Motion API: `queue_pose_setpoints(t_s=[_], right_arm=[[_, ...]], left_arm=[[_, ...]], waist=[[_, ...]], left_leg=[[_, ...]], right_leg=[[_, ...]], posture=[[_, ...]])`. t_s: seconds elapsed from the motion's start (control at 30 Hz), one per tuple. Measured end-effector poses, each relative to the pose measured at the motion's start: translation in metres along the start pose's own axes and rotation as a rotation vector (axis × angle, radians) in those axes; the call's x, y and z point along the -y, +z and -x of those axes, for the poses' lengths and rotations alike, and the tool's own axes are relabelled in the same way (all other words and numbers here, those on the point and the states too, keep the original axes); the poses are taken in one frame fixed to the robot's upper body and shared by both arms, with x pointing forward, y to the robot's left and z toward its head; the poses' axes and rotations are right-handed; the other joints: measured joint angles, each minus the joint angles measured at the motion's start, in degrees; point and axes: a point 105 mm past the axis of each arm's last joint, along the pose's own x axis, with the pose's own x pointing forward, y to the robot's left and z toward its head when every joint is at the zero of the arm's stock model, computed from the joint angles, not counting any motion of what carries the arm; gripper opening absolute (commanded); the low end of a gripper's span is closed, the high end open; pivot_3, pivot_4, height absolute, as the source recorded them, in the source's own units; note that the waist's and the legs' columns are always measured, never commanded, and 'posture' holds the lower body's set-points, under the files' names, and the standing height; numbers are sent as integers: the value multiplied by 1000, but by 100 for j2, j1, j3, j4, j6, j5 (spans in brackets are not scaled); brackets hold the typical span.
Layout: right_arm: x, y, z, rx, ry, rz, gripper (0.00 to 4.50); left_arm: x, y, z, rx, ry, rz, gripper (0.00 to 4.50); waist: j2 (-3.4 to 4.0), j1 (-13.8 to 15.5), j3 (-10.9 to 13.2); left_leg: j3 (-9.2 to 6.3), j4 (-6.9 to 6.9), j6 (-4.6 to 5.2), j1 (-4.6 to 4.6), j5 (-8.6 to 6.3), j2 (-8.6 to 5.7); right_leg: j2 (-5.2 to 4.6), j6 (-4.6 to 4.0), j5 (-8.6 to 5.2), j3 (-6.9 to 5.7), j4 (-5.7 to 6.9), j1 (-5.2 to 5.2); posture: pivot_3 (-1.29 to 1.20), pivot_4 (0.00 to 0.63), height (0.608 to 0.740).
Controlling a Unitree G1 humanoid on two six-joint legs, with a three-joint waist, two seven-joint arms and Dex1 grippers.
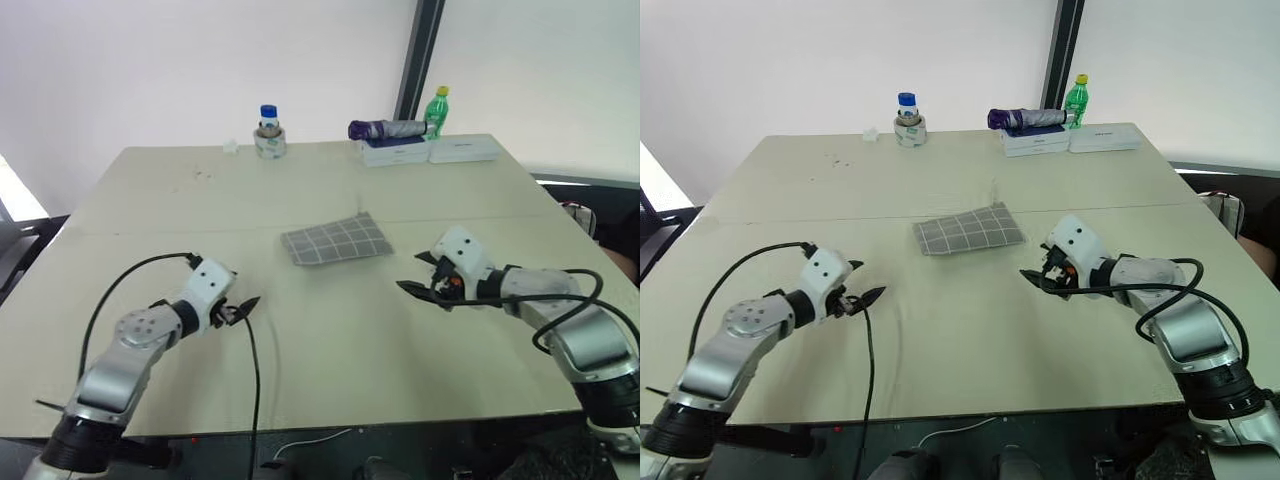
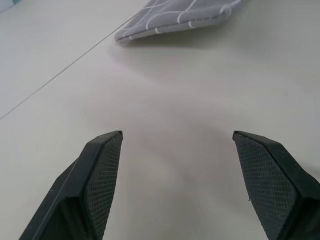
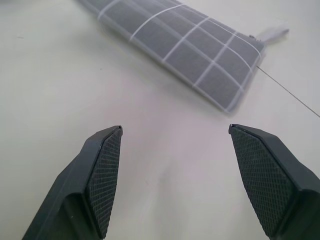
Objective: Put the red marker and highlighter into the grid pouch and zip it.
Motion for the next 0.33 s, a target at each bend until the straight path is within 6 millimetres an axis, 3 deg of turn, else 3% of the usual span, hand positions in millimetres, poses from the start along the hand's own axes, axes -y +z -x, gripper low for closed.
queue_pose_setpoints(t_s=[0.33], right_arm=[[15, -12, 19, 13, -10, -18, 3528]], left_arm=[[-17, -25, 37, -28, 64, 96, 3695]], waist=[[0, 22, 0]], left_leg=[[0, 1, 27, 2, -15, 0]], right_leg=[[-3, 0, 0, -1, -1, 5]], posture=[[0, 150, 740]])
